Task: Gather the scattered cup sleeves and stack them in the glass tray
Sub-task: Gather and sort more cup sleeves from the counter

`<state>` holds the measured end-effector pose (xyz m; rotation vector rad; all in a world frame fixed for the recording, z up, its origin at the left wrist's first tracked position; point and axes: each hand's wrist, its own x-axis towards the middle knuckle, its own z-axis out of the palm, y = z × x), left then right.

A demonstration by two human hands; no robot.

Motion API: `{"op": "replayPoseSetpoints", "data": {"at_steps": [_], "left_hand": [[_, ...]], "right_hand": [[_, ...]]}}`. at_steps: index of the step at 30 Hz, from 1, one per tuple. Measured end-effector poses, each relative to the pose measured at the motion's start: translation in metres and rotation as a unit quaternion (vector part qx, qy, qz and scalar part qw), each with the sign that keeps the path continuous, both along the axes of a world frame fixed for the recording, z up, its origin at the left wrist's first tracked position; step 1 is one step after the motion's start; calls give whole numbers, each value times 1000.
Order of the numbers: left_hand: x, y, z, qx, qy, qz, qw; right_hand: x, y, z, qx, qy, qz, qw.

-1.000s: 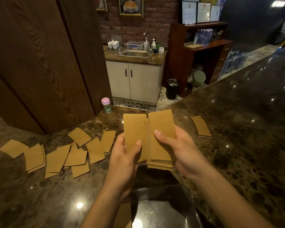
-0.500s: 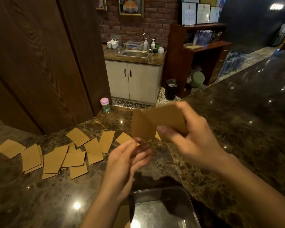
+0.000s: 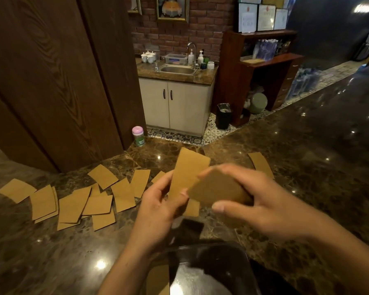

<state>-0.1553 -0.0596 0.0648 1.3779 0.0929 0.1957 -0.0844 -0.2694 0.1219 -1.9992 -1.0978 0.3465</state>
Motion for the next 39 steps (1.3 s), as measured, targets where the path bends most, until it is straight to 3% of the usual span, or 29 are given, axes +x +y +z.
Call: {"op": "replayPoseSetpoints", "data": {"at_steps": [4,7,10,15,17,19,22,25,26,27,29,31,34,37,39], "left_hand": [[-2,5,2,205,3,-90,975],[-2,7,12,244,29,-157,957],[2,8,15,237,-2,-105,966],[6,0,4,67,-4,61,996],[9,-2,4,6,0,108,994],[12,-7,7,-76,6,126,989],[11,-25,12,-196,56,100,974],[7,-40,13,-204,77,51,975],[6,-41,13,-208,78,45,974],[4,-40,11,-207,84,44,974],[1,-37,8,-210,101,27,972],[-3,-32,7,-193,114,0,975],[-11,-24,5,-131,140,-18,981],[-16,-22,7,-134,146,-59,978],[-26,-19,2,-103,107,-110,983]], "right_hand": [[18,4,32,-18,42,-15,999],[32,13,46,-147,23,19,989],[36,21,44,-171,38,21,984],[36,19,30,-127,80,-56,987],[32,17,19,-101,147,-59,982],[21,23,3,-14,236,-68,969],[0,44,-30,181,359,-89,911],[-18,63,-53,293,411,-121,855],[-21,66,-58,294,403,-133,856],[-22,66,-62,261,347,-143,889],[-20,64,-66,118,140,-161,970],[-16,59,-65,42,8,-170,984],[-20,41,-58,33,-21,-109,993],[-33,28,-50,-65,-11,23,998],[-38,26,-54,-60,-12,56,997]]}}
